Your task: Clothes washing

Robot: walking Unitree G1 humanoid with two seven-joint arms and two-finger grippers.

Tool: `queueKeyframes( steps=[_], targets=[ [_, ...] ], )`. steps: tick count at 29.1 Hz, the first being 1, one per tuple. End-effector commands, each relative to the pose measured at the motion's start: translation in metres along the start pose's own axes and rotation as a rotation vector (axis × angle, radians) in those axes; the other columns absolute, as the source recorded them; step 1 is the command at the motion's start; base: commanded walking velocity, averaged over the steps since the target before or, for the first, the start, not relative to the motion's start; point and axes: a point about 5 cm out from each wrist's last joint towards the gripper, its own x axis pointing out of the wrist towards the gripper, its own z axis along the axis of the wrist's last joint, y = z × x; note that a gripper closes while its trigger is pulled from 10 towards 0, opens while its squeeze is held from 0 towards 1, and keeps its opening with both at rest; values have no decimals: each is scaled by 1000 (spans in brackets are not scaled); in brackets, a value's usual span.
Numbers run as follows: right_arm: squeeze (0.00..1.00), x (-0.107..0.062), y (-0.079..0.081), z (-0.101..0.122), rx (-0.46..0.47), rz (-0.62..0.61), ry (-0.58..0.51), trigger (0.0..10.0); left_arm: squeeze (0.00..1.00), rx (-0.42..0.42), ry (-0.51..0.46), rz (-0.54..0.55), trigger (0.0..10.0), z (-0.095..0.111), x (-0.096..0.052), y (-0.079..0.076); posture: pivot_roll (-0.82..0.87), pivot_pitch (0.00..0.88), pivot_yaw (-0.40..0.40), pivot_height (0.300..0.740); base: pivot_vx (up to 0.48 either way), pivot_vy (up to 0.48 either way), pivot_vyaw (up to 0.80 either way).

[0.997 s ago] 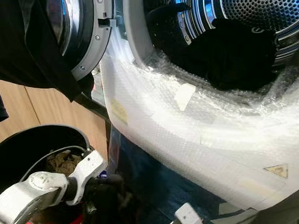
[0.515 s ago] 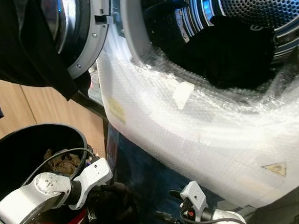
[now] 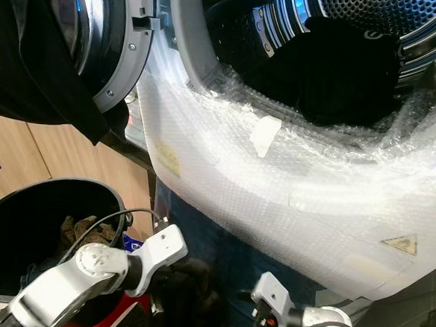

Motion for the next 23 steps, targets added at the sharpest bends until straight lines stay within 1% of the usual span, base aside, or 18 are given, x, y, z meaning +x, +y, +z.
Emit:
queueKeyframes(
  steps=[1, 4, 6, 8, 10, 13, 16, 17, 18, 19, 21, 22, 23],
  targets=[
    [1000, 1, 2, 3, 31, 10, -26, 10000, 0, 36, -9, 17, 0, 5, 4, 2, 256, 48, -62, 740, 0, 0, 0],
    [1000, 3, 5, 9, 69, 26, -83, 10000, 0, 34, -35, 26, 0, 10, 9, 1, 254, 46, -65, 740, 0, 0, 0],
    [1000, 2, 12, 13, 78, 87, -105, 10000, 0, 39, -48, 31, 0, 15, 15, 0, 246, 35, -70, 740, 0, 0, 0],
    [1000, 2, 16, 14, 70, 115, -101, 10000, 0, 43, -58, 41, 0, 19, 19, 0, 246, 35, -70, 740, 0, 0, 0],
    [1000, 4, 21, 11, 73, 144, -79, 10000, 0, 30, -78, 59, 0, 24, 23, 1, 245, 28, -73, 740, 0, 0, 0],
    [1000, 9, 25, 6, 68, 149, -35, 10000, 0, 26, -96, 57, 0, 27, 25, 0, 236, 22, -75, 740, 0, 0, 0],
    [1000, 18, 26, -2, 74, 100, 10, 10000, 0, 10, -101, 49, 0, 27, 27, -3, 238, 20, -79, 740, 0, 0, 0],
    [1000, 21, 24, -4, 78, 64, 19, 10000, 0, 8, -101, 51, 0, 27, 27, -3, 242, 18, -80, 740, 0, 0, 0],
    [1000, 21, 24, -4, 78, 64, 19, 10000, 0, 8, -101, 51, 0, 27, 27, -3, 242, 18, -80, 740, 0, 0, 0],
    [1000, 25, 18, -9, 103, -38, 35, 10000, 0, -1, -106, 53, 0, 27, 29, -4, 248, 11, -81, 740, 0, 0, 0],
    [1000, 28, 11, -13, 143, -127, 46, 10000, 0, -3, -110, 56, 0, 28, 29, -4, 250, 8, -81, 740, 0, 0, 0],
    [1000, 30, 6, -13, 171, -195, 35, 10000, 0, -5, -117, 58, 0, 30, 29, -4, 250, 8, -81, 740, 0, 0, 0],
    [1000, 30, 6, -13, 171, -195, 35, 10000, 0, -5, -117, 58, 0, 30, 29, -4, 250, 8, -81, 740, 0, 0, 0]
  ],
)
